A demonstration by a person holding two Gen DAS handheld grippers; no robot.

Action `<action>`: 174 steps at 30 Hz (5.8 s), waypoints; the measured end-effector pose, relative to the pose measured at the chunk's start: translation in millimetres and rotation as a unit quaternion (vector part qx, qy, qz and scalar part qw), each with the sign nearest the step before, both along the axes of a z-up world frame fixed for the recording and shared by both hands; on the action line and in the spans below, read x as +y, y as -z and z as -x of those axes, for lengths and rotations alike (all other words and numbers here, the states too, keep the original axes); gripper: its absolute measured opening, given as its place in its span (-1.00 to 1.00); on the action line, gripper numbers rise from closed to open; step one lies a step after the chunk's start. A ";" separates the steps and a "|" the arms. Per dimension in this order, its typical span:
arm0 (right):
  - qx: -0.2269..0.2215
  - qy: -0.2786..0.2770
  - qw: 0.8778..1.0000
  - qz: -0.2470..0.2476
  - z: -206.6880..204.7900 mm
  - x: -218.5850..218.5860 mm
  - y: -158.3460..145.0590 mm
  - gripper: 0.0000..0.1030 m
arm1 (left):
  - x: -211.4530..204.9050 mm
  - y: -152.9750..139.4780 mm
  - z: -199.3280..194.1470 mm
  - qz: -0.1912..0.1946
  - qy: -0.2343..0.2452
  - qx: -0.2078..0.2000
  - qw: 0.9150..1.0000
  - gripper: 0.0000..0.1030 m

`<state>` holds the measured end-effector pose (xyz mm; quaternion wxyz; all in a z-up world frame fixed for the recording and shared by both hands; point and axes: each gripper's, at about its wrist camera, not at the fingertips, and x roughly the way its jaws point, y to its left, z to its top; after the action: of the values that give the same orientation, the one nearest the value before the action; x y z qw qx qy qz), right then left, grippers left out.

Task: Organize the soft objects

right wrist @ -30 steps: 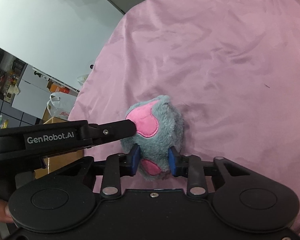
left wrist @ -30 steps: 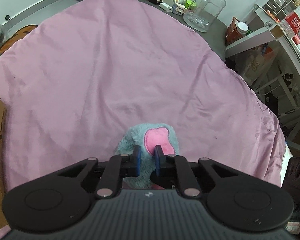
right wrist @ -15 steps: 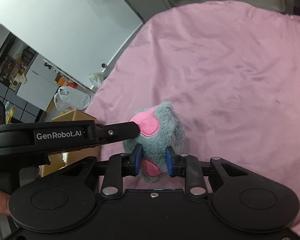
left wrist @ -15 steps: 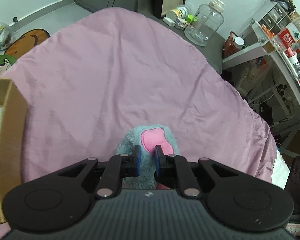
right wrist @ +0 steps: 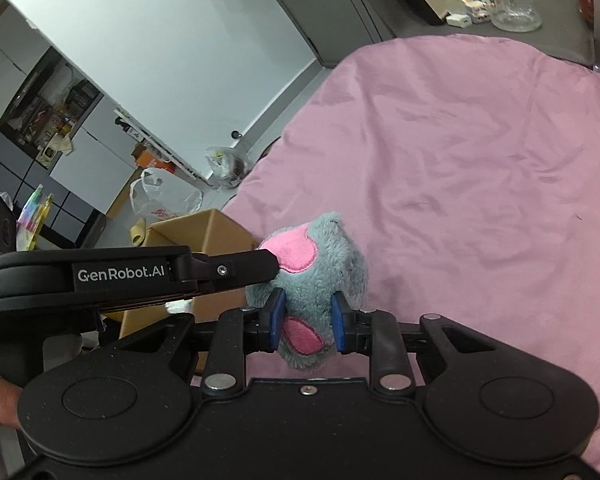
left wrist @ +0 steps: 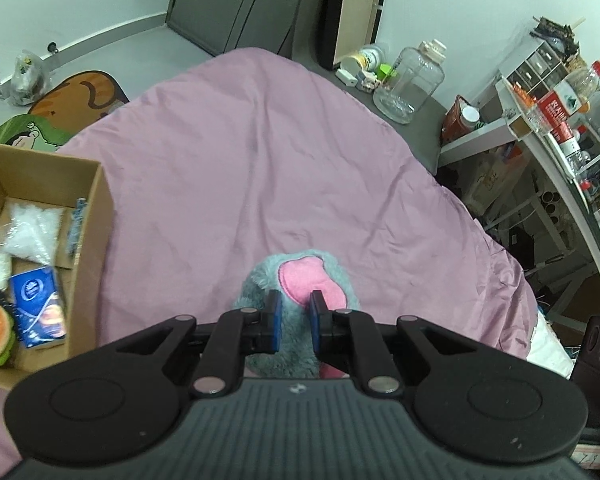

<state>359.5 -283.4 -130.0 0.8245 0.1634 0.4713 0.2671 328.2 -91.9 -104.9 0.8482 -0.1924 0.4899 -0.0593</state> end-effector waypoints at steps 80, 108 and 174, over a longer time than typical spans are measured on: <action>0.046 -0.076 0.992 0.095 30.3 202.6 5.3 -0.47 | 208.8 56.3 42.7 0.045 -0.055 0.082 0.994 -0.72; 0.003 -0.009 0.995 0.097 71.9 158.4 -29.0 0.55 | 199.5 3.6 79.2 -0.029 -0.047 0.060 0.997 0.86; -0.152 0.063 0.982 0.096 282.0 94.2 -124.6 1.00 | 164.7 -120.0 331.3 -0.151 -0.046 -0.134 0.978 0.99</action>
<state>77.4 -189.2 -5.4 0.9135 0.0703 0.3530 0.1897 -3.1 72.7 15.1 0.9274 -0.0745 0.3654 0.0292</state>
